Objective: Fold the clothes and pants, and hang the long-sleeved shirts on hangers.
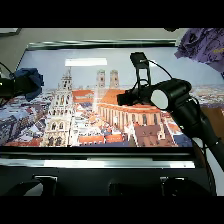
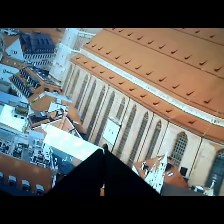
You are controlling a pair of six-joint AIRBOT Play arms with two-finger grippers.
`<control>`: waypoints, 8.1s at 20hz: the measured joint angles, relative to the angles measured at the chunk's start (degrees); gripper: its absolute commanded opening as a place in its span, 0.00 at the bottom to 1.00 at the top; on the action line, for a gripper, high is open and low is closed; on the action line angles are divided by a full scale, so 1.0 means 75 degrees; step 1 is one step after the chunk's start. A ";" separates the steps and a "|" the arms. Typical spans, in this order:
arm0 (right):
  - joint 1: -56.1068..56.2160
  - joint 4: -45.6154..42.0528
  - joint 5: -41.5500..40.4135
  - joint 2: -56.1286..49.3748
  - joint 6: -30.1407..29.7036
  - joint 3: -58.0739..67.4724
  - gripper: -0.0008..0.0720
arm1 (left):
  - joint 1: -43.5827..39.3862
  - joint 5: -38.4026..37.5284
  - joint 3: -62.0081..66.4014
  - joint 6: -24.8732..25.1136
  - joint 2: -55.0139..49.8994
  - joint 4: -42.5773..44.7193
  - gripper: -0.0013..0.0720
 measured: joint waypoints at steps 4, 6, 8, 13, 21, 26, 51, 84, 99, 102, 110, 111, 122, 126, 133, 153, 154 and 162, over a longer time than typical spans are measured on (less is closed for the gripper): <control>0.0000 0.0012 0.0000 0.0000 0.0000 0.0000 0.05 | 0.0822 0.1725 0.0125 -0.1026 -0.1137 0.1271 1.00; 0.0000 0.0015 0.0000 0.0000 0.0000 0.0000 0.05 | 0.1294 0.2512 0.0405 -0.1236 -0.2162 0.1553 1.00; 0.0000 0.0015 0.0000 0.0000 0.0000 0.0000 0.05 | 0.1647 0.3144 0.0842 -0.1285 -0.3340 0.1716 1.00; 0.0000 0.0012 0.0000 0.0000 0.0000 0.0000 0.05 | 0.2052 0.3891 0.2259 -0.1384 -0.6003 0.1874 1.00; 0.0000 -0.0003 0.0000 0.0000 0.0000 0.0000 0.05 | 0.2095 0.3829 0.3386 -0.1355 -0.7586 0.1894 0.04; 0.0000 -0.0003 0.0000 0.0000 0.0000 0.0000 0.05 | 0.1926 0.2690 0.3587 -0.0694 -0.7003 0.1606 0.04; 0.0000 0.0006 -0.0006 0.0000 0.0003 0.0003 0.05 | -0.4727 0.2582 -0.2515 -0.2614 -0.1588 -0.1131 0.96; -0.1043 0.7918 -0.0542 -0.3226 -0.4555 -0.2830 0.05 | 0.2296 0.1151 -0.2294 -0.0717 -0.0533 -0.0816 0.94; -0.1029 0.6808 -0.0230 -0.2221 -0.3436 -0.2830 0.05 | 0.3197 0.4922 -0.2964 0.2725 -0.3812 -0.5316 0.94; -0.1029 0.6729 -0.0175 -0.2197 -0.3410 -0.2830 0.05 | 0.2970 0.5106 -0.2637 0.3002 -0.4307 -0.5654 0.93; -0.1029 0.6458 -0.0163 -0.2034 -0.3348 -0.2766 0.04 | 0.2771 0.5161 -0.2142 0.3040 -0.4867 -0.5863 0.04; -0.1029 0.6216 -0.0195 -0.1950 -0.3258 -0.2672 0.04 | 0.2771 0.5088 -0.2017 0.3075 -0.4814 -0.5866 0.04; -0.1023 -0.1859 0.0866 0.0431 0.0134 0.1040 0.05 | 0.2780 0.4363 0.0181 0.2384 -0.0758 -0.3952 0.04; -0.1020 -0.2844 0.1320 0.1603 0.0152 0.1976 0.05 | 0.2783 0.4167 0.0388 0.1853 0.1445 -0.3188 0.04; -0.1023 -0.2795 0.1614 0.3185 -0.0221 0.2331 0.05 | 0.2789 0.2690 0.0414 0.1317 0.3523 -0.2731 0.04; -0.2538 0.3214 -0.0548 -0.4331 -0.0848 0.2028 0.16 | 0.0848 0.4523 -0.1679 0.0731 -0.3640 -0.2381 0.09; -0.2588 0.3293 -0.0653 -0.4438 -0.0833 0.2046 0.27 | 0.0845 0.4581 -0.1623 0.0717 -0.3751 -0.2396 0.26; -0.5184 0.4945 0.1670 -0.4249 -0.2503 0.2433 0.50 | 0.2043 0.2757 -0.0895 0.0901 -0.3101 -0.2401 0.85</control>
